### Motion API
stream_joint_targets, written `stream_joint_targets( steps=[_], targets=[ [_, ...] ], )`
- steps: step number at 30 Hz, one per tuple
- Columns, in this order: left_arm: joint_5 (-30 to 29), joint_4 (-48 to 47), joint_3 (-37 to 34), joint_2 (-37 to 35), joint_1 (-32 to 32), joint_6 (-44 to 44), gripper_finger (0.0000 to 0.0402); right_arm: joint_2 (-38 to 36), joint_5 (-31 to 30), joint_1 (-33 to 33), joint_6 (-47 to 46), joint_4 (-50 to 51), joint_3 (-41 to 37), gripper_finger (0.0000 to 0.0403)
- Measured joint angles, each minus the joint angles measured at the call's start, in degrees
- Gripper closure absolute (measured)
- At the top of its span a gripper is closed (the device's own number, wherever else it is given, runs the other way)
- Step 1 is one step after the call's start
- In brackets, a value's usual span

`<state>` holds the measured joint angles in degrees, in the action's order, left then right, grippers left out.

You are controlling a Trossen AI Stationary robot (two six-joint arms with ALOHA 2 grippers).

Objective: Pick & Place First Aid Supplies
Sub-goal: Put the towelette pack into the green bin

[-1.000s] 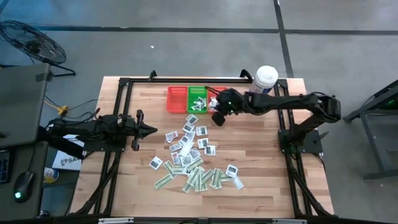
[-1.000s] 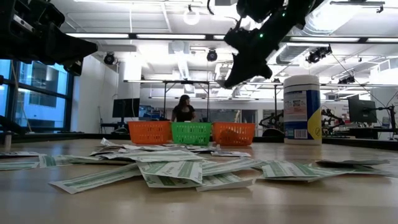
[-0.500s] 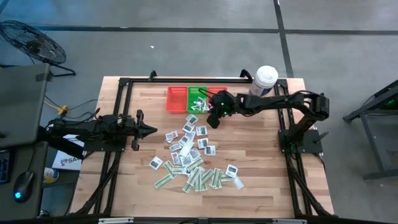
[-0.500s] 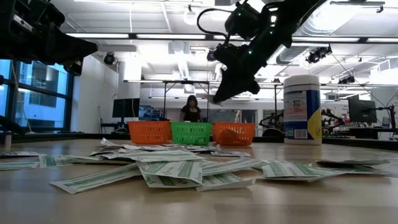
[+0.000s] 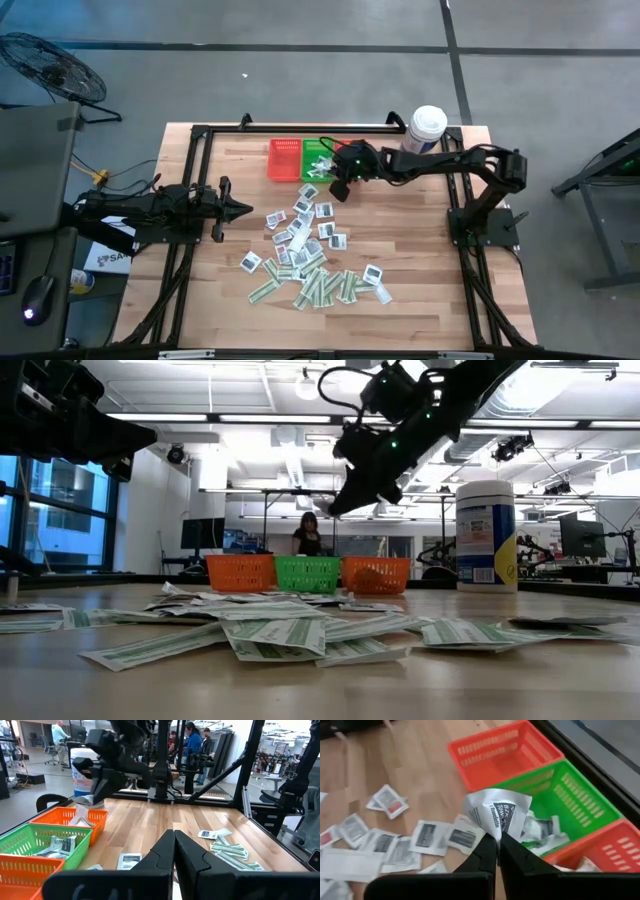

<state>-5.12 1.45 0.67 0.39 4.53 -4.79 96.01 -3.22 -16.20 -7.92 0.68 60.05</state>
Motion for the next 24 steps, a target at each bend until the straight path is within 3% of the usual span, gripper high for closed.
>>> stream_joint_targets(
  steps=[11,16,24],
  targets=[
    [0.1,0.0,0.0,0.0,0.0,0.0,0.04,10.3,-1.8,-0.3,-1.1,8.8,16.0,0.0403],
    [0.0,0.0,0.0,0.0,0.0,0.0,0.04,10.9,-5.9,-0.3,-6.5,14.9,17.0,0.0403],
    [0.1,0.0,0.0,0.0,0.0,0.0,0.04,11.0,-7.7,-1.1,-14.2,17.7,16.7,0.0403]
  ],
)
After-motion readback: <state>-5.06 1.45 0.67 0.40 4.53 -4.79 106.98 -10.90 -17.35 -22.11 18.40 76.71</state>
